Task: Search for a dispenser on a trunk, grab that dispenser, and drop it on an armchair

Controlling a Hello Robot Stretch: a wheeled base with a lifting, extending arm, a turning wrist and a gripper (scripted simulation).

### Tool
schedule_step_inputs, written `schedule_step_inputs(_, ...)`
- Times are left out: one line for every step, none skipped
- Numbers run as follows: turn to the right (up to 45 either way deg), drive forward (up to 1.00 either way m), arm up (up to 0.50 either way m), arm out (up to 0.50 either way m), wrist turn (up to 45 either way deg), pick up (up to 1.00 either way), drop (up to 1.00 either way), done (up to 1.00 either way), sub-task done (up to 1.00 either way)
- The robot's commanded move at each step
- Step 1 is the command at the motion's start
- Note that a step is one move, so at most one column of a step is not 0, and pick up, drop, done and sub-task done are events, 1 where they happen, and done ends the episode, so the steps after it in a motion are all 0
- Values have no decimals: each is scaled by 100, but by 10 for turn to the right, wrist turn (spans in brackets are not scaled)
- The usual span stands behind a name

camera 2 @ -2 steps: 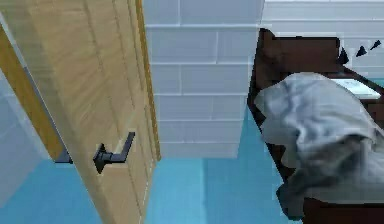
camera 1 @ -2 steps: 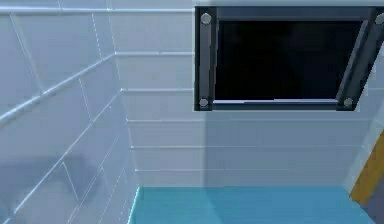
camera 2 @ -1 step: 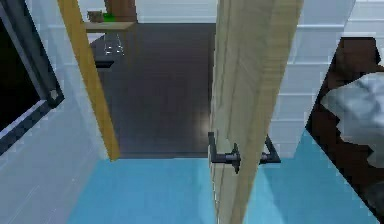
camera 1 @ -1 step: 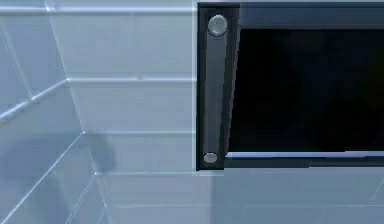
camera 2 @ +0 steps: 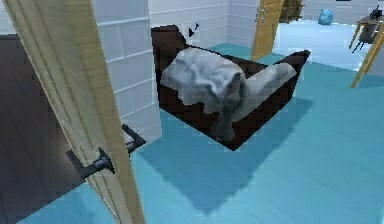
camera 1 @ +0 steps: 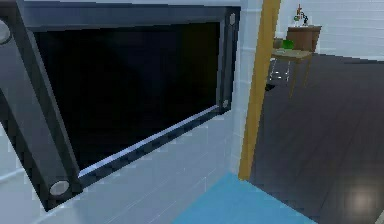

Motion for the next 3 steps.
schedule_step_inputs(120,0,0,0,0,0,0,0,0)
schedule_step_inputs(0,35,0,0,0,0,0,0,0)
schedule_step_inputs(300,0,0,0,0,0,0,0,0)
